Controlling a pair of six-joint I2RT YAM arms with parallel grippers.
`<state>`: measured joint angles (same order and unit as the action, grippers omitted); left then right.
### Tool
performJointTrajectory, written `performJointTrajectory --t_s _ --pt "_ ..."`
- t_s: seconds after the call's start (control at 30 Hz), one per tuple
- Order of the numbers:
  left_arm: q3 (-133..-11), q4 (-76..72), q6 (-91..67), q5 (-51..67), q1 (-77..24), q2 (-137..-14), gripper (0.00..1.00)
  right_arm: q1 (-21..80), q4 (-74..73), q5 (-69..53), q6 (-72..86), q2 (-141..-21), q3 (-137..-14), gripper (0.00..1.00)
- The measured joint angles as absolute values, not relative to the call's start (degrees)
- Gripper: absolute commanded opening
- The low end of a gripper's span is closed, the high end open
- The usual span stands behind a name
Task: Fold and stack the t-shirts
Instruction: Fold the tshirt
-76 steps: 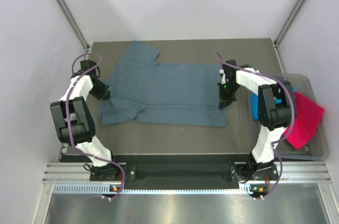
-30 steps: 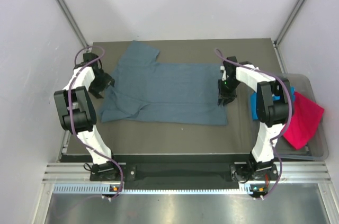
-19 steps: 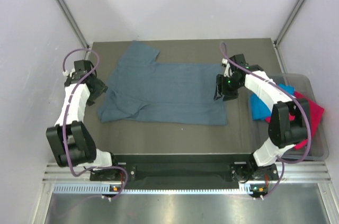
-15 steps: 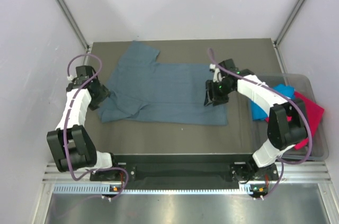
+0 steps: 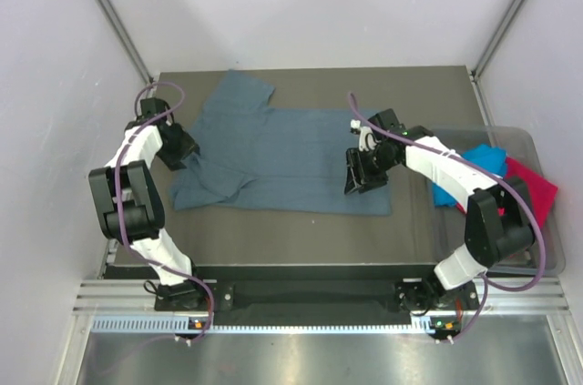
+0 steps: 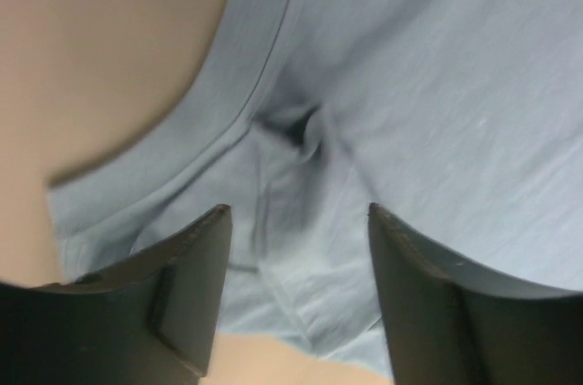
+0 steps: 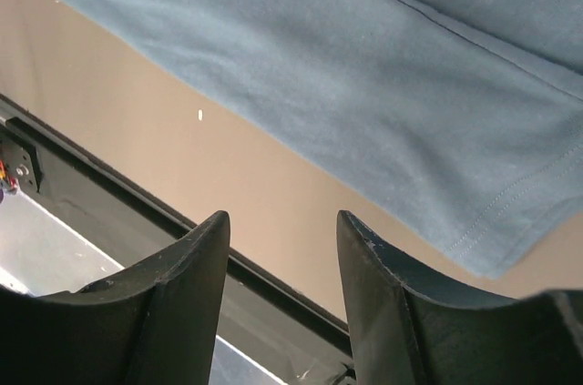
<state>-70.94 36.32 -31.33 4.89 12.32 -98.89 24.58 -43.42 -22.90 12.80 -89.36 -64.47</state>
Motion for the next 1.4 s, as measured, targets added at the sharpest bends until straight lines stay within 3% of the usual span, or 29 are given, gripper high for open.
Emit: performJointTrajectory --t_s 0.3,0.63,0.7,1.4 --pt "-75.4 36.8 -31.3 5.0 12.3 -104.3 0.56 22.5 -44.4 -23.0 12.4 -89.1 -64.5 0.51" --pt "-77.7 37.5 -31.6 6.4 12.3 -109.6 0.20 21.9 -44.5 -23.0 12.5 -90.8 -64.6 0.51" --pt "-78.0 38.1 -31.8 6.4 12.3 -110.0 0.00 21.9 -44.4 -23.0 12.6 -91.2 -64.6 0.51" --pt "-88.8 41.8 -33.4 8.2 9.0 -111.5 0.00 21.9 -44.1 -23.9 12.6 -94.6 -64.6 0.54"
